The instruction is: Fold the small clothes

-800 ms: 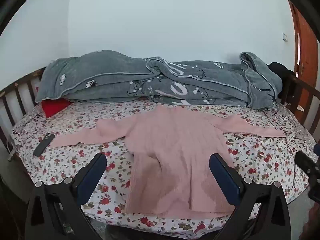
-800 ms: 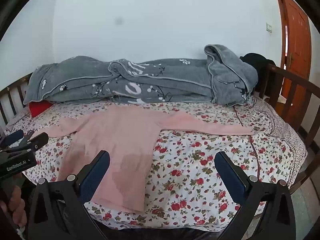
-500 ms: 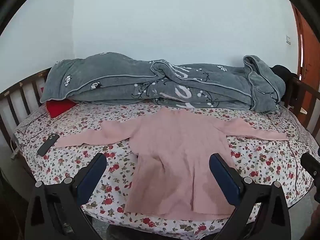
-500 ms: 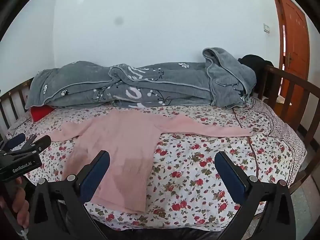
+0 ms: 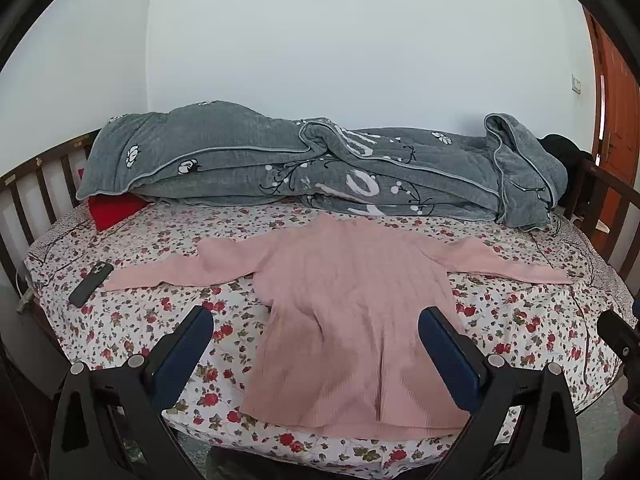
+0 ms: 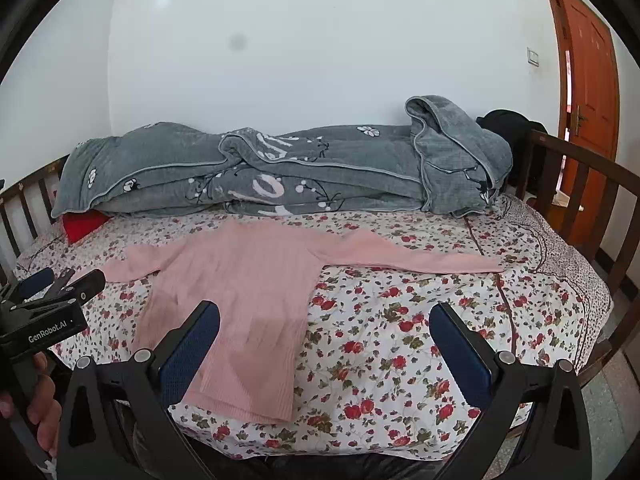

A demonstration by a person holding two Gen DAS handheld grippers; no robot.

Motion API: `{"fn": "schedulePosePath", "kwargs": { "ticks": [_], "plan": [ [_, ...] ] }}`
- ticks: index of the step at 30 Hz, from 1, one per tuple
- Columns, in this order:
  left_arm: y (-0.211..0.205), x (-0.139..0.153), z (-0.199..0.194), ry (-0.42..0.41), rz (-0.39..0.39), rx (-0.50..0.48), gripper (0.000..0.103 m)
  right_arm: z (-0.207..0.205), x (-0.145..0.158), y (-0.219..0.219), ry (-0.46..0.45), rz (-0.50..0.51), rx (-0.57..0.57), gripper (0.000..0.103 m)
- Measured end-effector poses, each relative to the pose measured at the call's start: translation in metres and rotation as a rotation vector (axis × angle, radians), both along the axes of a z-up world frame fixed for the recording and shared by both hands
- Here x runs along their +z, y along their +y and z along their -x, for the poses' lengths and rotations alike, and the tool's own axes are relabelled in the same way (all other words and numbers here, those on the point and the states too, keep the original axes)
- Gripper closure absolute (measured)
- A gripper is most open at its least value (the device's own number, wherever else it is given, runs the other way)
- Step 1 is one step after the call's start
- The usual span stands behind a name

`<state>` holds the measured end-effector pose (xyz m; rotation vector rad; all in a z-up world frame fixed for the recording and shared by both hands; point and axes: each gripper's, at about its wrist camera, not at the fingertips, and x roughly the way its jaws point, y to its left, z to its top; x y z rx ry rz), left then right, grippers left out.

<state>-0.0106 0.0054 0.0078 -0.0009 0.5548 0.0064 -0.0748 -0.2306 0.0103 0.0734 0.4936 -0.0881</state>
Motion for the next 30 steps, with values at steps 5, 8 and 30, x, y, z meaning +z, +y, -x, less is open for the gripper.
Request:
{"fn": "schedulePosePath", "kwargs": {
  "ticks": [5,8,30],
  "plan": [
    [-0.0008,0.0019,-0.0014,0.004,0.005,-0.001,0.000,-0.0001,-0.0014,0.0046,-0.002,0.001,0.004,0.001],
    [-0.0003,0.0016,-0.0009,0.005,0.008,0.001,0.000,-0.0007,-0.0019,0.0060,0.002,0.006,0.003,0.001],
    [-0.0033,-0.0024,0.0010,0.004,-0.009,0.007,0.000,0.0001,-0.0063,0.0038,0.003,-0.009,0.005,0.001]
  ]
}}
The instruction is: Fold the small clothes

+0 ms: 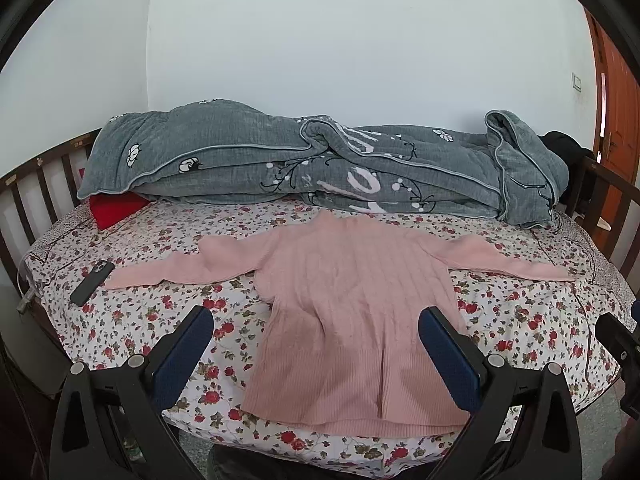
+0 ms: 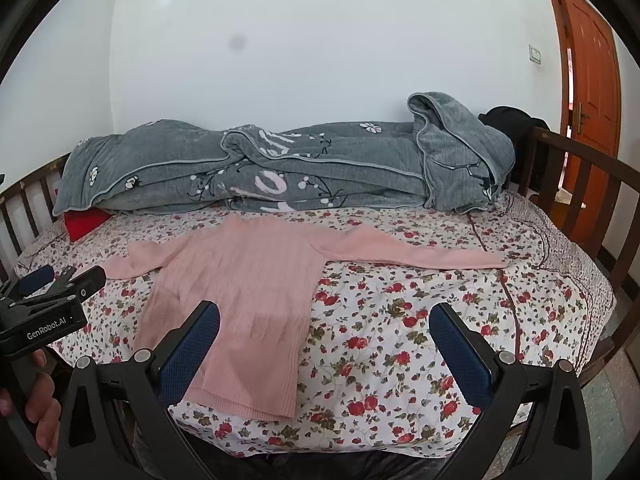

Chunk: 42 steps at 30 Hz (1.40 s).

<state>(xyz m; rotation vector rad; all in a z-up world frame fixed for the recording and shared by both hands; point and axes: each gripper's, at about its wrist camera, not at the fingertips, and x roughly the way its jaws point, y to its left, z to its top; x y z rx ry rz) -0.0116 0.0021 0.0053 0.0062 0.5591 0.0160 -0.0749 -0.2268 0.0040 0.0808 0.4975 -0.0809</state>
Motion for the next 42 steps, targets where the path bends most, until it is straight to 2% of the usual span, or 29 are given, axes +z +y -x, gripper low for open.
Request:
{"fn": "schedulePosePath", "kwargs": {
  "ticks": [42],
  "plan": [
    [0.0018,0.0029,-0.0068,0.000,0.019,-0.009,0.000,-0.0031,0.0005,0.0027,-0.001,-0.015,0.007,0.001]
  ]
}}
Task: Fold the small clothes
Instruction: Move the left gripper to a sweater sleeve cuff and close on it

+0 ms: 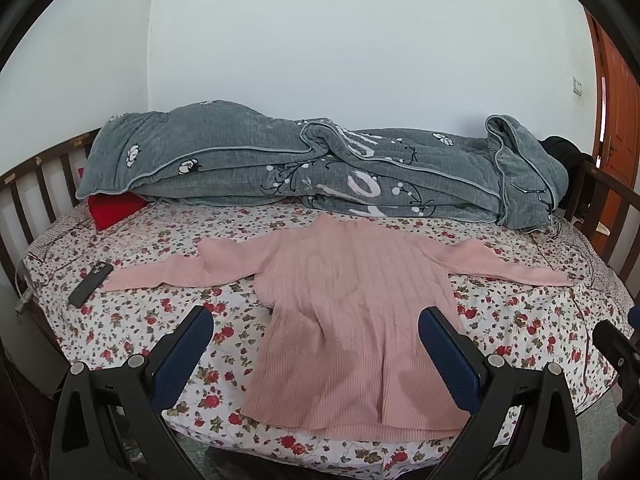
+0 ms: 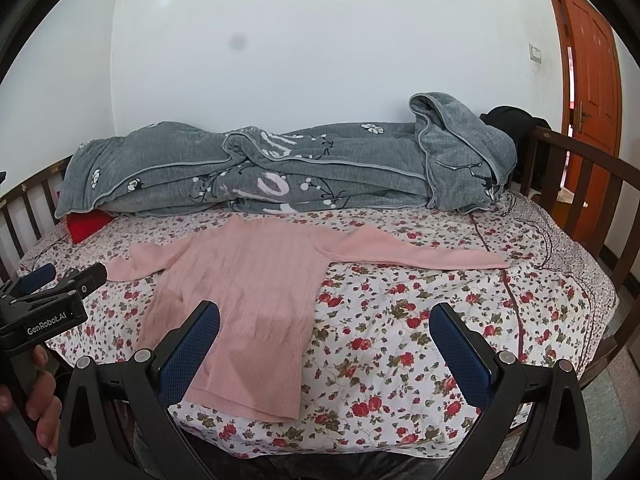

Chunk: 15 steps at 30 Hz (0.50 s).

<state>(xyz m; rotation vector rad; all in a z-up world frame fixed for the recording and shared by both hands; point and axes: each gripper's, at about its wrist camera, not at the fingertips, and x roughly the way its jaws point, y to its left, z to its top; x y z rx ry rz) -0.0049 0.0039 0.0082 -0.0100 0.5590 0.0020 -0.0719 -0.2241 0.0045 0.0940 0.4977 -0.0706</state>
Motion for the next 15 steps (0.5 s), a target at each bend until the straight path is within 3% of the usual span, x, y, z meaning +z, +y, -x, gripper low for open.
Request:
{"fn": "schedulePosePath", "kwargs": {
  "ticks": [3,6,9,15],
  "plan": [
    [0.005,-0.008,-0.013,0.028,0.004,-0.025,0.000,-0.004,-0.002,0.001,0.000,0.007,0.004,0.001],
    [0.020,-0.025,-0.027,0.061,-0.020,0.014,0.000,-0.009,-0.007,0.004,-0.007,0.026,-0.004,0.001],
    [0.051,-0.044,-0.044,0.049,-0.023,0.102,0.000,-0.021,-0.016,0.003,-0.013,0.009,0.011,0.001],
    [0.147,-0.095,-0.099,0.157,0.078,0.189,0.000,-0.068,-0.054,0.003,0.083,0.013,-0.001,0.001]
  ]
}}
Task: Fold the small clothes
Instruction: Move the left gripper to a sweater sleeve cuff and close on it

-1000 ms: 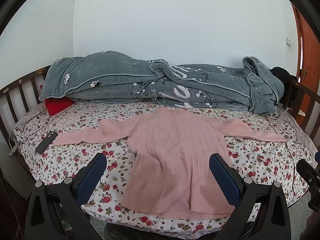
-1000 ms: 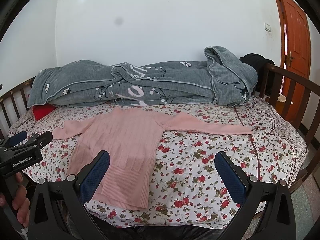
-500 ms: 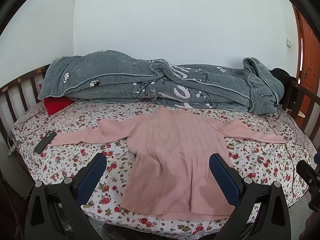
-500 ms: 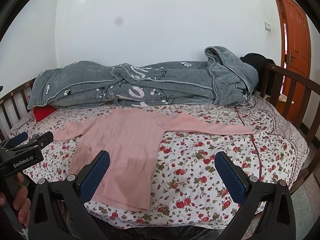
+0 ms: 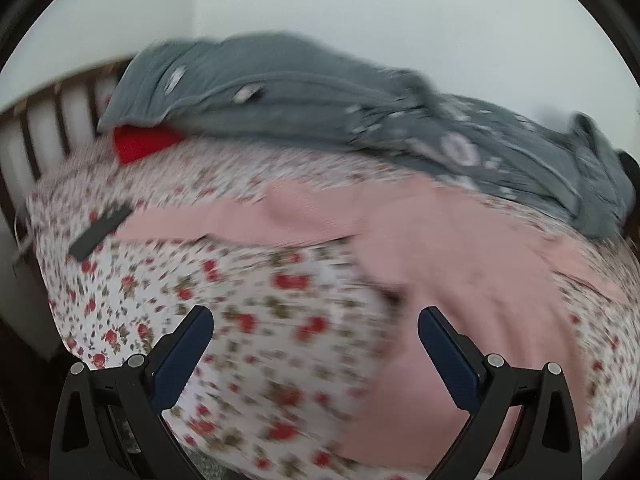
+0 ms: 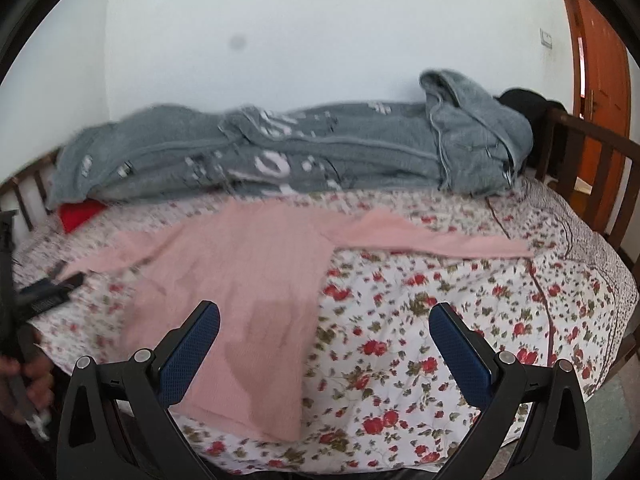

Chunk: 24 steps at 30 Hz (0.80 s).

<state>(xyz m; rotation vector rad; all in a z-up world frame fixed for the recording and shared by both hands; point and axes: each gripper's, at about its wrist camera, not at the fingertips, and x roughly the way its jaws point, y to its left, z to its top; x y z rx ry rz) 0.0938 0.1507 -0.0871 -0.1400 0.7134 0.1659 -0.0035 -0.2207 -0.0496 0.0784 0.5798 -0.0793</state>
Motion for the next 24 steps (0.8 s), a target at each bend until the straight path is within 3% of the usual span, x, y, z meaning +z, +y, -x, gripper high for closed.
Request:
{"fn": "schedulePosePath", "kwargs": {
  "ticks": [3,6,9,18,24],
  "plan": [
    [0.061,-0.024,-0.028,0.037,0.085,0.071,0.001,-0.022,-0.022,-0.001,0.039,0.016,-0.008,0.003],
    [0.112,-0.044,-0.053,0.086,0.172,0.125,0.002,-0.040,-0.040,-0.010,0.078,-0.057,0.002,0.010],
    [0.152,-0.058,-0.069,0.081,0.238,0.184,0.005,-0.053,-0.053,-0.020,0.104,-0.132,0.013,0.012],
    [0.248,-0.093,-0.117,0.022,0.472,0.349,0.018,-0.071,-0.072,-0.033,0.129,-0.066,-0.050,0.012],
    [0.268,-0.097,-0.138,-0.016,0.462,0.422,0.024,-0.083,-0.081,-0.049,0.164,-0.085,-0.099,0.012]
  ]
}}
